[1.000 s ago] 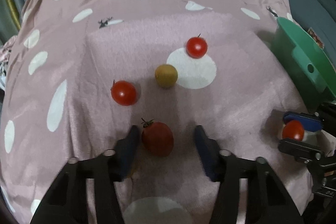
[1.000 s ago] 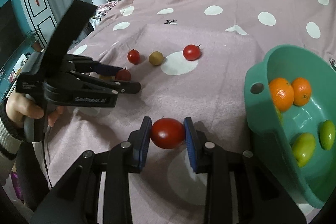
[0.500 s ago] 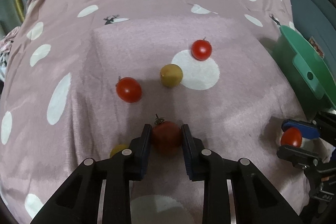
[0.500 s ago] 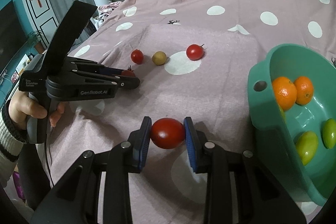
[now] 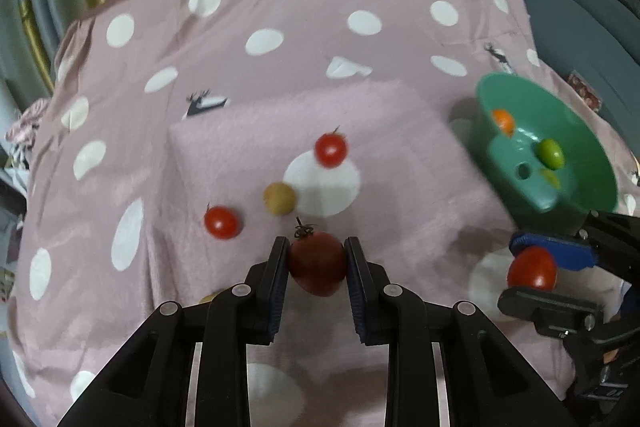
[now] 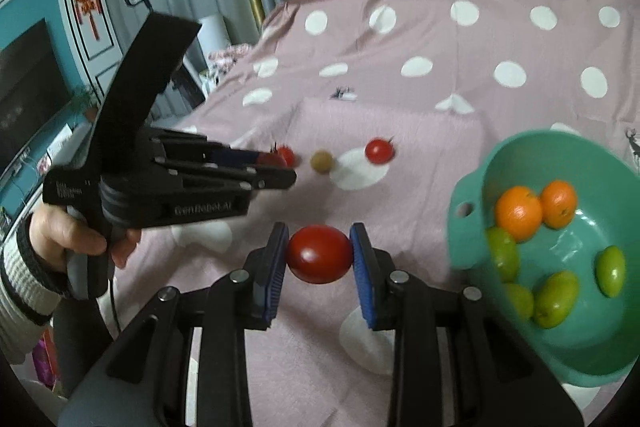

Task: Organize fruits
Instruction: 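Carry both cherry tomatoes into the teal bowl and open both grippers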

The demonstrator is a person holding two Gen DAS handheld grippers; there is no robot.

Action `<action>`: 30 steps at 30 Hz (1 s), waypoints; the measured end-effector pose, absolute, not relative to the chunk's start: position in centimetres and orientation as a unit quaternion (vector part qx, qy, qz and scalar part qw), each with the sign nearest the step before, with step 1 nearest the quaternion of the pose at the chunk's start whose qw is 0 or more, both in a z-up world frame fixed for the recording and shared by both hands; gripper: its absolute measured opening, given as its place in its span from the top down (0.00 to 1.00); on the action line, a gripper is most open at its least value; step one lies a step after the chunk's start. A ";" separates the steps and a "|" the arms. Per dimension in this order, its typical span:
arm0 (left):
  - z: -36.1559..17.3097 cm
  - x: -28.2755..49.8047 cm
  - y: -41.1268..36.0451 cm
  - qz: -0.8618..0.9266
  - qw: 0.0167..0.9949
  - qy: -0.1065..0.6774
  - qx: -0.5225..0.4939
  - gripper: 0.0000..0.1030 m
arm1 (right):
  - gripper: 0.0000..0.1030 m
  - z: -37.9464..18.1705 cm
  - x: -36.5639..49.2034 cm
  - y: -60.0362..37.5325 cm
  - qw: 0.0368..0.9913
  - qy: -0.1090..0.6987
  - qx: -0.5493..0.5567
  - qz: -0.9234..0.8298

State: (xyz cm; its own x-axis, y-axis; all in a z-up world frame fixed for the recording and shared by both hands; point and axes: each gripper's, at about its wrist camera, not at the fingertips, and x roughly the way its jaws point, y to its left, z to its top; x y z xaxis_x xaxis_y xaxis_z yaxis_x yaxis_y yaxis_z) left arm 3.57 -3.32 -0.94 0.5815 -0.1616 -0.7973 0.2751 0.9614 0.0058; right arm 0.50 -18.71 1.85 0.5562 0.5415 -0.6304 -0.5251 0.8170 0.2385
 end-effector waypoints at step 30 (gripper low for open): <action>2.6 5.9 -20.2 -0.256 0.865 0.419 0.104 0.73 | 0.68 3.1 1.0 -33.4 0.937 0.325 0.094 0.087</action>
